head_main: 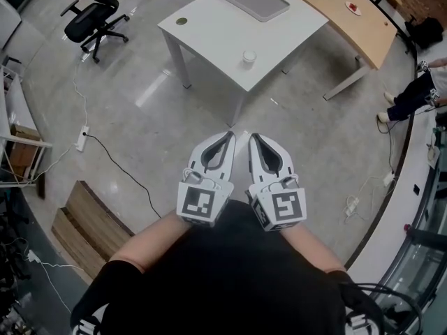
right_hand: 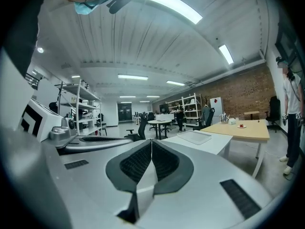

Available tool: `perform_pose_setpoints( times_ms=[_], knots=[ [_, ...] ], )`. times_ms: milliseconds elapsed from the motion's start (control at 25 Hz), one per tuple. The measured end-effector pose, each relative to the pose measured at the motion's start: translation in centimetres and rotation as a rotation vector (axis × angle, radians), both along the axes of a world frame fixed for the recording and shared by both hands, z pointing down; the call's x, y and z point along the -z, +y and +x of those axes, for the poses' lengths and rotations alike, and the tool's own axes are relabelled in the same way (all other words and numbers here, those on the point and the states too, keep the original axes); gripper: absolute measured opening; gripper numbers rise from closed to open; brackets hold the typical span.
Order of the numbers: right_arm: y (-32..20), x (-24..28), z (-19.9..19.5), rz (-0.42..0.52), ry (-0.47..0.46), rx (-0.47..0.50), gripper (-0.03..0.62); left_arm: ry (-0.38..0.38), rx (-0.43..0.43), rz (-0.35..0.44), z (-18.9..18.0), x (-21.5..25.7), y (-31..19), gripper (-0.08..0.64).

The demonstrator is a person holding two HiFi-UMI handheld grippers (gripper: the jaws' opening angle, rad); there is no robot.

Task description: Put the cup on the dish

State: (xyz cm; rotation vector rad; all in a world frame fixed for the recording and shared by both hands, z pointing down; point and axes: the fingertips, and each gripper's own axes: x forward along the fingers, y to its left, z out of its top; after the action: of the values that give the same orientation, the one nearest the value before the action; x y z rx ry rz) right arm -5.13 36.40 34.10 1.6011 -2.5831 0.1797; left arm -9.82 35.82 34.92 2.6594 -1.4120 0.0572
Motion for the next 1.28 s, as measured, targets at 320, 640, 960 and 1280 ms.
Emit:
perform_pose_setpoints(
  times_ms=[320, 640, 960, 1280],
  knots=[
    [-4.0, 0.0, -1.0, 0.011, 0.017, -0.045, 0.014, 0.011, -0.034, 0.007, -1.1, -0.1, -4.2, 0.005],
    [-5.8, -0.5, 0.5, -0.009, 0.015, -0.078, 0.014, 0.013, -0.059, -0.024, 0.3, -0.7, -5.9, 0.005],
    [-9.0, -1.3, 1.3, -0.023, -0.005, -0.052, 0.014, -0.013, -0.029, -0.043, 0.9, -1.6, -9.0, 0.005],
    [-14.7, -2.4, 2.9, -0.049, -0.011, -0.032, 0.014, -0.035, -0.019, -0.069, 2.7, -2.7, -14.2, 0.005]
  ],
)
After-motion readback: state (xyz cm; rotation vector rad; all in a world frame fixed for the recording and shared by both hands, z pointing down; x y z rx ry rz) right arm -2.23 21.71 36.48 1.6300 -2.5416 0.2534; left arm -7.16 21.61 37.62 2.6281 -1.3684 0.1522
